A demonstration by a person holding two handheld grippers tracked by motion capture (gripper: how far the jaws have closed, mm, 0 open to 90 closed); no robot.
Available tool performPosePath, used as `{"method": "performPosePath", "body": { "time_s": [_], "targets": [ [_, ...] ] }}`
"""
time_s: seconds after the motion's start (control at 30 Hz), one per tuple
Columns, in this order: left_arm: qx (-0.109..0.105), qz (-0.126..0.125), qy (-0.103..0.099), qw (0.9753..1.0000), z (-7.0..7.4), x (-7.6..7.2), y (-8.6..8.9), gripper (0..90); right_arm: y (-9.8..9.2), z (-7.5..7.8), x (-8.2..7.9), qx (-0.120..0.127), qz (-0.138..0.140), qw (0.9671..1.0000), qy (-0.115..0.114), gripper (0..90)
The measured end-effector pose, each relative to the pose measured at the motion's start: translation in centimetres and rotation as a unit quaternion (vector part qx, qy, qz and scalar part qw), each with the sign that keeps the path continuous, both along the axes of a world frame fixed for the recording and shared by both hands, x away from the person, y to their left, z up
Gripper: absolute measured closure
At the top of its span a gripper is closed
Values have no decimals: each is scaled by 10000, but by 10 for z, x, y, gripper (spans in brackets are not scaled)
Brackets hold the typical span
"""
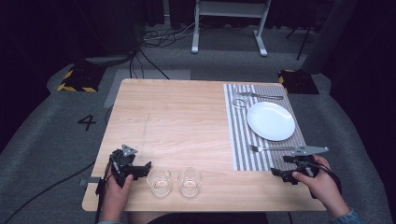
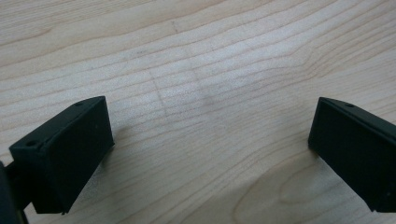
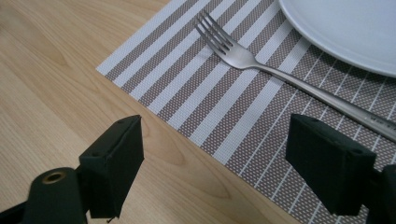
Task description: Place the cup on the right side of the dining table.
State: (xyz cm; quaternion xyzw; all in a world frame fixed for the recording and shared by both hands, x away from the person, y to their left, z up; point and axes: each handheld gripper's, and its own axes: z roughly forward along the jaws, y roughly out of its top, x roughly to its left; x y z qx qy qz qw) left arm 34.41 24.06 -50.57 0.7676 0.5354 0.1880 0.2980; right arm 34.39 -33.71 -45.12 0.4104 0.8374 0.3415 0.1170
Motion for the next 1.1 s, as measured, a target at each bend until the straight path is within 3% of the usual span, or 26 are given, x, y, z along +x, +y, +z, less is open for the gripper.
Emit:
{"method": "performPosePath", "body": {
  "time_s": [0.27,0.67,0.93,1.0,1.1],
  "targets": [
    [-2,-1,1,10000,0,0,0,0,2,-20,-7,-114,75,9999,96,196],
    [-1,-1,0,10000,0,0,0,0,8,-40,-16,-177,231,9996,11,187],
    [-3,0,2,10000,0,0,0,0,13,-48,-23,-252,250,9987,-374,125],
    [-2,0,-1,10000,0,0,0,0,13,-53,-26,-98,227,9982,-538,76],
    [-2,0,1,10000,0,0,0,0,13,-54,-27,-90,281,9981,-549,75]
  ]
}}
